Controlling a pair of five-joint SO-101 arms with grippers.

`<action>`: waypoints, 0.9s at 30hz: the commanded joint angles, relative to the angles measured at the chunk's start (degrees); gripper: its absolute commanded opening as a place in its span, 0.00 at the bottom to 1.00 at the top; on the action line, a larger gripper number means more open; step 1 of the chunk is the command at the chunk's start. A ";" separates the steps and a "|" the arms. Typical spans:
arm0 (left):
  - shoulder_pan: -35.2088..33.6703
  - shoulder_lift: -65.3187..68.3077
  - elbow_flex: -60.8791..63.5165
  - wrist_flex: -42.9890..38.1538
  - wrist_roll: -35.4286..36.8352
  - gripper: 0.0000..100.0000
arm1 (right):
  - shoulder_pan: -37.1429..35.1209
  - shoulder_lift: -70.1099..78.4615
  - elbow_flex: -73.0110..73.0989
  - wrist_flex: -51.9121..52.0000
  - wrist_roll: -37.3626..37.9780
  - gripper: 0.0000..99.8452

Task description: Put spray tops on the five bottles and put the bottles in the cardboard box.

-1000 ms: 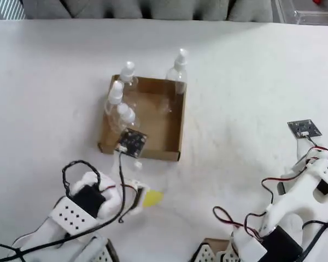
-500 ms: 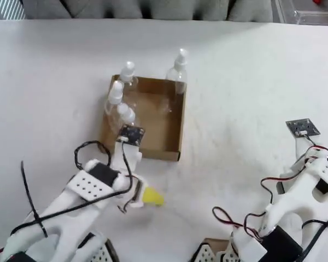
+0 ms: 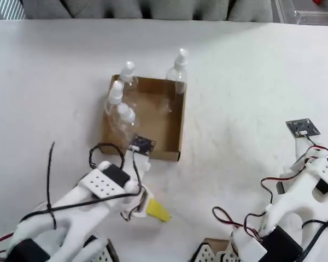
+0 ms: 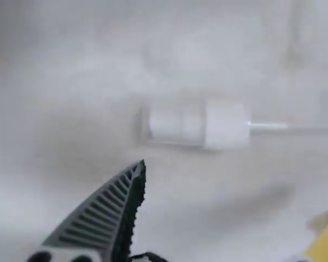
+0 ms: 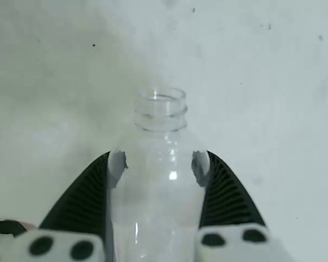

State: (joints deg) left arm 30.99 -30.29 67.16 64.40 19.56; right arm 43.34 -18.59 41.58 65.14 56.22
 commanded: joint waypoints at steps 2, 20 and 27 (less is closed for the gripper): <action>0.40 7.43 -7.03 -3.16 4.04 0.49 | -0.40 -1.98 -0.26 0.66 0.44 0.02; 0.48 9.01 -7.82 -14.68 9.76 0.22 | -0.57 -1.98 1.23 0.40 0.62 0.02; 0.48 9.01 -7.91 -15.47 13.98 0.40 | -0.40 -1.98 1.23 0.40 0.62 0.02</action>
State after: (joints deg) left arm 30.99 -21.41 62.07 50.24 30.46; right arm 43.34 -18.59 43.34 65.14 56.22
